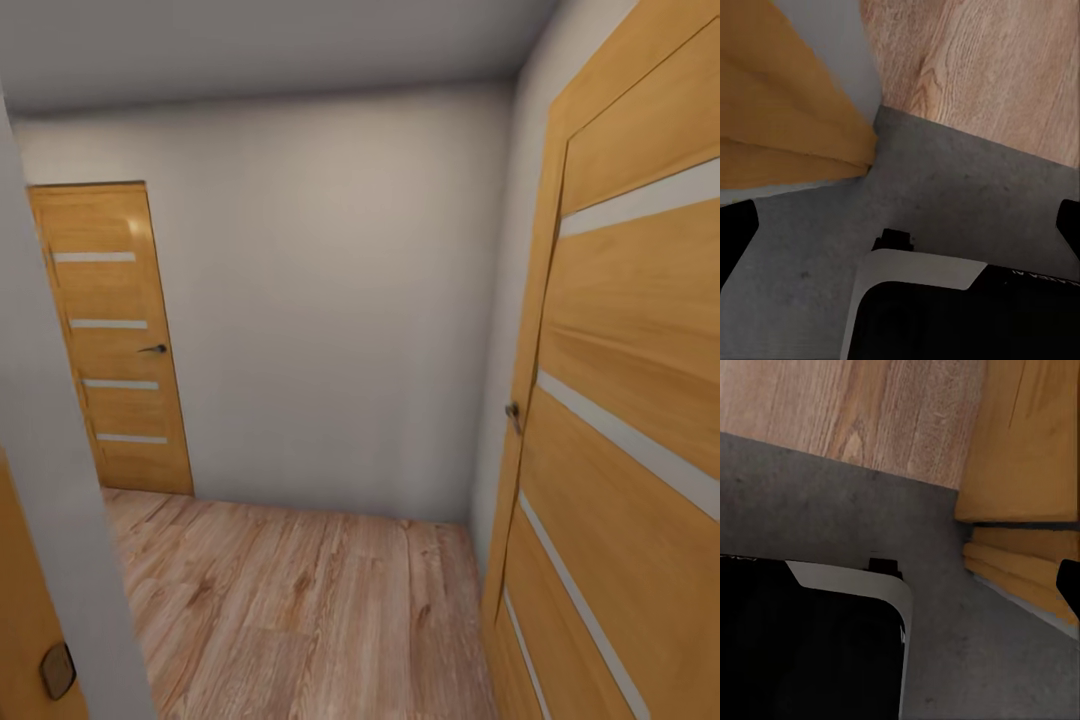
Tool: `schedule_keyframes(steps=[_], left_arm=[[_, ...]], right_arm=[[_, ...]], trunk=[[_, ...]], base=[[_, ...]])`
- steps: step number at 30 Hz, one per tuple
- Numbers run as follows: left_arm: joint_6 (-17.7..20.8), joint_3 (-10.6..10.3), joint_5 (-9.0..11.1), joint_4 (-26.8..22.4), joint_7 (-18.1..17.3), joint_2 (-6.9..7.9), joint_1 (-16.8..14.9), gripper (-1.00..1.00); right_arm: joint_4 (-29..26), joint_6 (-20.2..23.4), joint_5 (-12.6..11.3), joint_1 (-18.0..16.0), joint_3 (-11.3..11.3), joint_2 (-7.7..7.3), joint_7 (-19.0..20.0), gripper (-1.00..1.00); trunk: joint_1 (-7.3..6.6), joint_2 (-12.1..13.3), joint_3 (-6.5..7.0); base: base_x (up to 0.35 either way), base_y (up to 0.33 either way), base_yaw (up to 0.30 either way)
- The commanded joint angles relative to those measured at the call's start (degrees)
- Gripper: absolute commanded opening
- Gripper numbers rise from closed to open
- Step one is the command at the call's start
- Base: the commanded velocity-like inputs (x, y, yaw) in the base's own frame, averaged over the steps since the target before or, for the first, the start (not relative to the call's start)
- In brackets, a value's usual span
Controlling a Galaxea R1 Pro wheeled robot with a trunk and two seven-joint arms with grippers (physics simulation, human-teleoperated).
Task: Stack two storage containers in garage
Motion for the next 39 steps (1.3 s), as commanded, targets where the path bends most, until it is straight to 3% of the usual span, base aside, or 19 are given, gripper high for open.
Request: schedule_keyframes(steps=[1,7,33,39], left_arm=[[-0.14,-0.49,0.39,-0.01,0.17,0.0,-0.03,1.0],[-0.24,-0.49,0.38,-0.01,0.17,-0.06,-0.03,1.0],[-0.27,-0.49,0.37,-0.01,0.23,-0.06,-0.03,1.0],[-0.06,-0.5,0.39,-0.01,0.18,-0.01,-0.03,1.0]], right_arm=[[0.16,-0.27,0.41,-0.08,0.22,-0.01,-0.11,1.0],[0.16,-0.27,0.41,-0.08,0.23,-0.01,-0.11,1.0],[0.16,-0.27,0.41,-0.08,0.22,-0.01,-0.11,1.0],[0.16,-0.3,0.41,-0.08,0.24,-0.01,-0.11,1.0]], trunk=[[0.04,-0.06,-0.09],[0.04,-0.06,-0.09],[0.04,-0.06,-0.09],[0.04,-0.06,-0.09]], base=[[0.319,0.0,0.0],[0.191,0.0,0.0],[0.007,-0.054,0.0],[0.257,0.0,0.0]])
